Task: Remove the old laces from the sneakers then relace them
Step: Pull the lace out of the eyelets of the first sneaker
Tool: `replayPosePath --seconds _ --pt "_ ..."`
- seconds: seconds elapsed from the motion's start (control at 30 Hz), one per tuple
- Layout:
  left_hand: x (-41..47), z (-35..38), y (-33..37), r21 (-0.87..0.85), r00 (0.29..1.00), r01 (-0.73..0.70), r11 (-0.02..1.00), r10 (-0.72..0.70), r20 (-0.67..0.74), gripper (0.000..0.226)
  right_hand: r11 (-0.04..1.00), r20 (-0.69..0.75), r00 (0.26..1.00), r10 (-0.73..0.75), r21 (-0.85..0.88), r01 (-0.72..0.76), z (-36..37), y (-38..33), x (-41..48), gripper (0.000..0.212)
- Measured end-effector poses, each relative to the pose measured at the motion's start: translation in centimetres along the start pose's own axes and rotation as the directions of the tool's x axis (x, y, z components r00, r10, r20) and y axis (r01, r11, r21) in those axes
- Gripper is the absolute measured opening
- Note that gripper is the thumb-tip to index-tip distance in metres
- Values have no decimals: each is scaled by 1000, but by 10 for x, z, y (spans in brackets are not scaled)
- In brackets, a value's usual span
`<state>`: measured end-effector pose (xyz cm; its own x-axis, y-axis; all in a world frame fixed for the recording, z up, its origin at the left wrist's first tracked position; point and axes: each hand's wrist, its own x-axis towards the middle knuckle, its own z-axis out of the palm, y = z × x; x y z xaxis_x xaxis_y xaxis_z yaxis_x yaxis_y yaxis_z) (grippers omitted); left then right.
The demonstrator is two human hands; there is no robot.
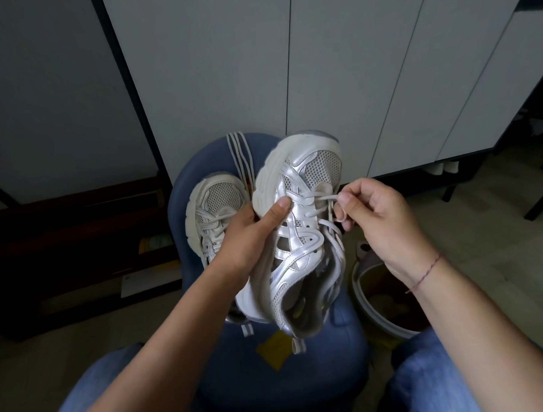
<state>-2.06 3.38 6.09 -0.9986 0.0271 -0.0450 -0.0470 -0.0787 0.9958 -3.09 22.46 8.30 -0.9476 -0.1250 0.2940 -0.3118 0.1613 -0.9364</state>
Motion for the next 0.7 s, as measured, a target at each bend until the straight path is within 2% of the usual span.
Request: replayPosePath --seconds 0.07,0.13,0.17,0.2,0.27,0.33,0.43,0.57,0.63,0.7 --pt "-1 1 0 -9 1000 13 1000 -13 19 58 940 92 989 113 314 -137 -3 -5 0 22" --pt "-2 3 0 -1 999 21 1000 -21 47 52 729 185 964 192 630 -266 -9 -6 1 16" --pt "-2 3 0 -4 998 29 1000 -29 57 49 672 199 959 203 684 -284 -12 -3 2 23" --pt "-3 4 0 -19 997 42 999 -41 62 49 678 190 959 209 679 -282 -15 2 3 35" --pt "-2 4 -1 -57 996 76 995 -73 59 55 772 135 970 202 588 -243 -17 11 4 58" --pt "-2 3 -1 -75 994 96 992 -93 52 59 870 94 978 187 447 -209 -13 14 2 64" --pt "0 2 -2 -73 994 100 992 -97 43 64 955 59 991 122 265 -134 -6 15 -2 53" --pt "1 -1 0 -122 994 110 986 -108 25 63 949 163 984 74 291 -120 -9 12 -2 62" --pt "0 -1 1 -117 995 102 988 -98 32 62 964 131 988 82 243 -112 -6 15 -3 49" --pt "-1 0 1 -101 996 89 991 -86 36 61 977 13 996 83 195 -84 0 17 -3 28"
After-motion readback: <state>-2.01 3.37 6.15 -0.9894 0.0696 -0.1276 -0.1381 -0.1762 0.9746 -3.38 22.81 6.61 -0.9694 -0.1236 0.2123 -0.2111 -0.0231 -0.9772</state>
